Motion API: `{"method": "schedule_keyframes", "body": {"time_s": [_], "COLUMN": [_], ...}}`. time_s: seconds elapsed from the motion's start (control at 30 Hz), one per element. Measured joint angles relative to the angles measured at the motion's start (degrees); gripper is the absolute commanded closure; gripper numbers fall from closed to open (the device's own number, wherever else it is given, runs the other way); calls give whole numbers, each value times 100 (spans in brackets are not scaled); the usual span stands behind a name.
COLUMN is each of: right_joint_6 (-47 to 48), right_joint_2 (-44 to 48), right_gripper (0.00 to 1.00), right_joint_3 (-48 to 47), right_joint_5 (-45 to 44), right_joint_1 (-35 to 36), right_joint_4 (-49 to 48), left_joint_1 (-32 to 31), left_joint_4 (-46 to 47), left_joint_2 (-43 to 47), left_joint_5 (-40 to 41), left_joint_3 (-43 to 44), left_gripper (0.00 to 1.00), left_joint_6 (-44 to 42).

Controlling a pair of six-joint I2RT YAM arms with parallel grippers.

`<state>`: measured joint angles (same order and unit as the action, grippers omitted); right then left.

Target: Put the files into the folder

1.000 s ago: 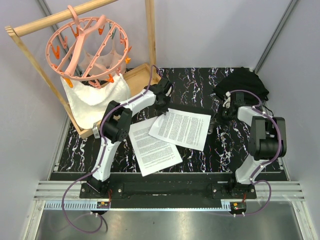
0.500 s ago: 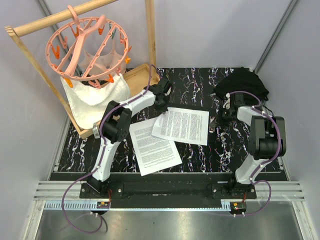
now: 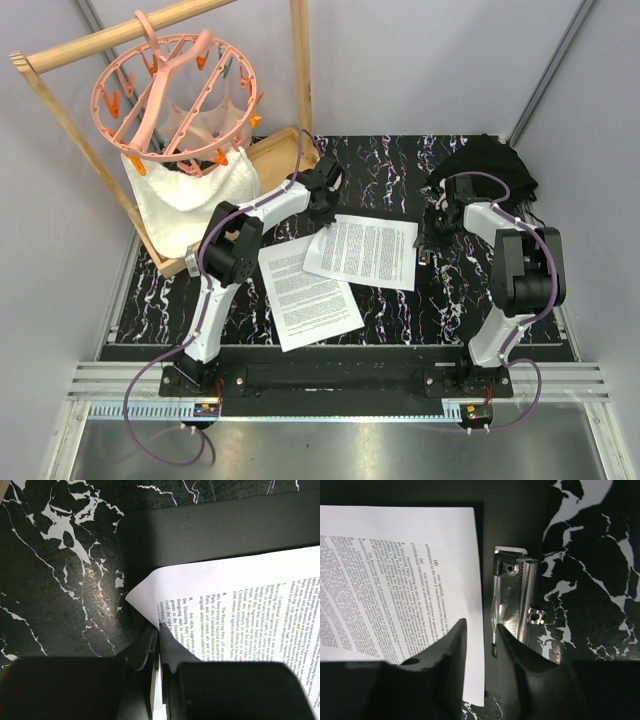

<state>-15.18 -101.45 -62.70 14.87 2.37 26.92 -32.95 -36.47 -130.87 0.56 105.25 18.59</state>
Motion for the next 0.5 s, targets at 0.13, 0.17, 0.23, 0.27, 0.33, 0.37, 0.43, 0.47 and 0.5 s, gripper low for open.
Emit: {"method": "schedule_keyframes", "body": {"time_s": [0.13,0.17,0.23,0.27,0.33,0.37,0.43,0.47,0.5], "right_joint_6": [72,94,133,153,197,212,225,234,240], "right_joint_2": [-7,-4,-4,-4,-4,-4,-22,-48,-85], "right_gripper": [48,48,48,50,51,52,51,50,48], "right_joint_3": [-76,-127,-221,-271,-339,-361,-404,-435,-461], "right_joint_5": [-348,-455,-627,-717,-844,-868,-903,-922,-933], "right_joint_1": [76,98,129,140,149,149,151,151,153], "right_joint_4": [188,256,343,389,448,470,516,535,542], "left_joint_1": [-2,-2,-7,-7,-9,-9,-11,-11,-11], "left_joint_4": [4,2,2,2,2,4,2,4,2], "left_joint_2": [0,0,0,0,0,0,0,0,0], "left_joint_5": [-4,-4,-7,-4,-7,-7,-7,-7,-7], "left_joint_3": [-2,-2,-2,-2,-2,-2,-2,-2,-2], "left_gripper": [92,92,92,92,92,92,91,91,91], "left_joint_6": [-15,-15,-15,-15,-15,-15,-15,-17,-17]}}
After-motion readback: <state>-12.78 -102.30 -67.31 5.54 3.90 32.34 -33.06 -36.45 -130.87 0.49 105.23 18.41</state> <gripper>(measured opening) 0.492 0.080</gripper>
